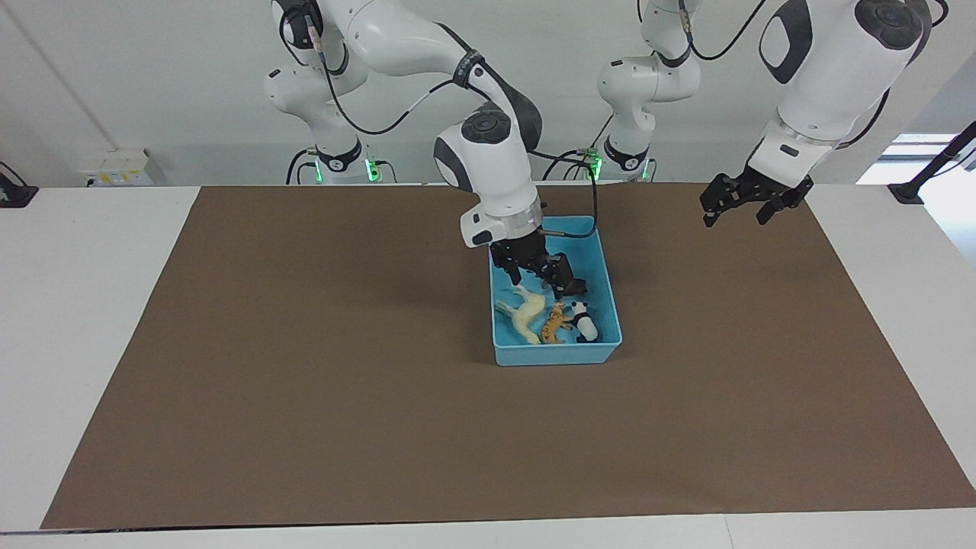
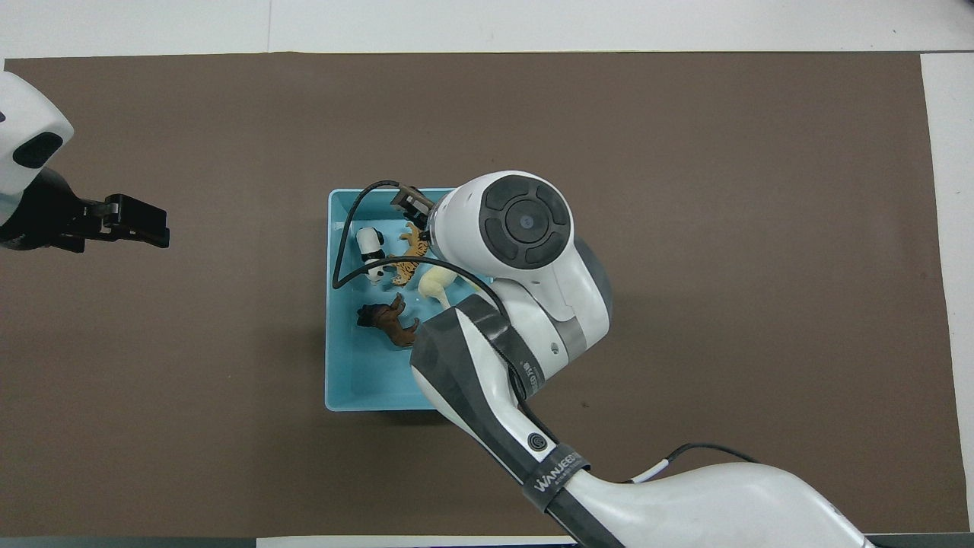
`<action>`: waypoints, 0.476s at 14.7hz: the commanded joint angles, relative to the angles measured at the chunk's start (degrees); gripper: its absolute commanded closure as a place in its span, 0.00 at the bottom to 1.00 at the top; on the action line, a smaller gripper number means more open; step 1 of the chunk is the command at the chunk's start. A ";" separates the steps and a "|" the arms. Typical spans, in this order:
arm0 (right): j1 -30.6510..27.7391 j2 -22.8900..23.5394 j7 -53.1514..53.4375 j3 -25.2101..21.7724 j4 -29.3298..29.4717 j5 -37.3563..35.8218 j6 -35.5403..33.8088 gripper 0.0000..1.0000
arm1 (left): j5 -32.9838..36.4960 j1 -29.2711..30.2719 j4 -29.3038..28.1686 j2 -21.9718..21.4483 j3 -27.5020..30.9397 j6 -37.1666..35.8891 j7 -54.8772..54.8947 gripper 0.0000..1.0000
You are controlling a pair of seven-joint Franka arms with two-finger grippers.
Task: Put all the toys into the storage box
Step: 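Lower the tan deer into the blue box and open the right gripper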
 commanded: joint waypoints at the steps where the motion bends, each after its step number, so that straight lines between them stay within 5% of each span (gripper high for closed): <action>1: -5.05 -4.24 -6.91 0.22 0.04 -1.76 -6.67 0.00 | -0.46 -1.11 0.39 -0.45 1.06 -1.38 0.39 0.00; 7: -16.47 -12.94 -31.16 -0.04 -0.05 -1.94 -20.73 0.00 | -0.37 -0.41 0.30 -0.54 1.15 -1.29 0.30 0.00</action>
